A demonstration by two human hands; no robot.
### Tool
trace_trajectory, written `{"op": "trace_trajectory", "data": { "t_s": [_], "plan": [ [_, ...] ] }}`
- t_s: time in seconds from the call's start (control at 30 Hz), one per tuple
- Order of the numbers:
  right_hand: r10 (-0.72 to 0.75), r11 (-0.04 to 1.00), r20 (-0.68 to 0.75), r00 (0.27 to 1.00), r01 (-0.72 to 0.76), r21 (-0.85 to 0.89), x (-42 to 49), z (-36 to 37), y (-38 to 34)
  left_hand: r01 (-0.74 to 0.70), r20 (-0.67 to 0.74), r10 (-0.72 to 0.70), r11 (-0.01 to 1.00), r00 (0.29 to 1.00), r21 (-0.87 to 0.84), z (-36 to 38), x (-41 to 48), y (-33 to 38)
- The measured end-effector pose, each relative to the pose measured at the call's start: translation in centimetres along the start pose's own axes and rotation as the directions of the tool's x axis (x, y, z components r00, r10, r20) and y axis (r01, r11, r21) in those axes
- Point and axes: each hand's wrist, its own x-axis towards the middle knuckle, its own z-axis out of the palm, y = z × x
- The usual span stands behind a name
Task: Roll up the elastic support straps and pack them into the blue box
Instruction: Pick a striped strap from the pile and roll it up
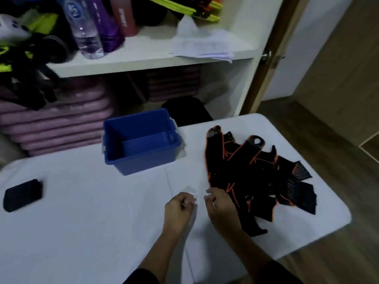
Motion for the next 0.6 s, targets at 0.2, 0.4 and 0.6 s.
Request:
{"op": "trace_trajectory", "data": {
  "t_s": [0.2, 0.4, 0.6],
  "plan": [
    [0.151, 0.985, -0.052, 0.987, -0.146, 0.087, 1.1, -4.2, 5.9, 0.037, -0.015, -0.037, 0.999, 0.999, -0.026, 5.9, 1.4, 3.8],
    [0.226, 0.967, -0.061, 0.972, -0.216, 0.134, 3.7, -4.8, 7.4, 0.043, -0.041, -0.041, 0.999, 0.998, 0.034, 7.4, 4.4, 6.1],
    [0.102, 0.981, -0.010, 0.995, -0.102, -0.162, 9.2, -7.5, 11.7, 0.021, 0.042, -0.019, 0.998, 0.999, -0.054, 10.1, 6.6, 9.0]
  ]
}}
